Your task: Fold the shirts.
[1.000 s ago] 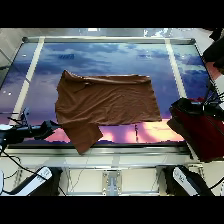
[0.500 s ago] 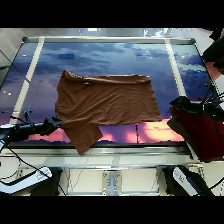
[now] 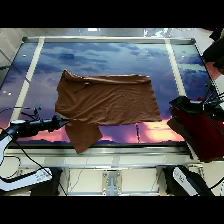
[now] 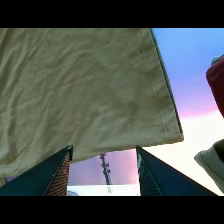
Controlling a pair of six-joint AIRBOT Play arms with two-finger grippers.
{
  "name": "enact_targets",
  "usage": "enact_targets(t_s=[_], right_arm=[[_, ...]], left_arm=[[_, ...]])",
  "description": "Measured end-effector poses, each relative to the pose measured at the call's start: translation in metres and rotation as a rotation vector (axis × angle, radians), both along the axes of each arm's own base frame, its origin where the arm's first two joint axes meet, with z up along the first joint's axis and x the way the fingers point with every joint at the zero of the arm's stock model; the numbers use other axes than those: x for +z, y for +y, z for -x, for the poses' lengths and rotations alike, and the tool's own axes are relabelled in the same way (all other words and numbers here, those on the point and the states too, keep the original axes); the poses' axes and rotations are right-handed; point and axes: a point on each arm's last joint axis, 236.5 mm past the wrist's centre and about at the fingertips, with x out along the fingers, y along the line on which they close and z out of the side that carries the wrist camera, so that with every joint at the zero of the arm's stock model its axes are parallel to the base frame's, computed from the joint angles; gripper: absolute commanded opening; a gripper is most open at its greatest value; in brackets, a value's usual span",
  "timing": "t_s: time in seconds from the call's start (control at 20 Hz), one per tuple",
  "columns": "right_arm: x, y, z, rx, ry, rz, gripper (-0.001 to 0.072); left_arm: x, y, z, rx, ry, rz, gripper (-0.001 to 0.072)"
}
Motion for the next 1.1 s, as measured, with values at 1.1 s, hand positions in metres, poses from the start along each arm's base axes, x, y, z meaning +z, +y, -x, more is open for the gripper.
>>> enact_targets(t_s=[1.1], right_arm=[[-0.166,0.056,0.012,-0.574,0.188,-0.346,0.0324]], left_arm=[[0.005,-0.003,-0.007,0.019,-0.014,0.02,0.0014]])
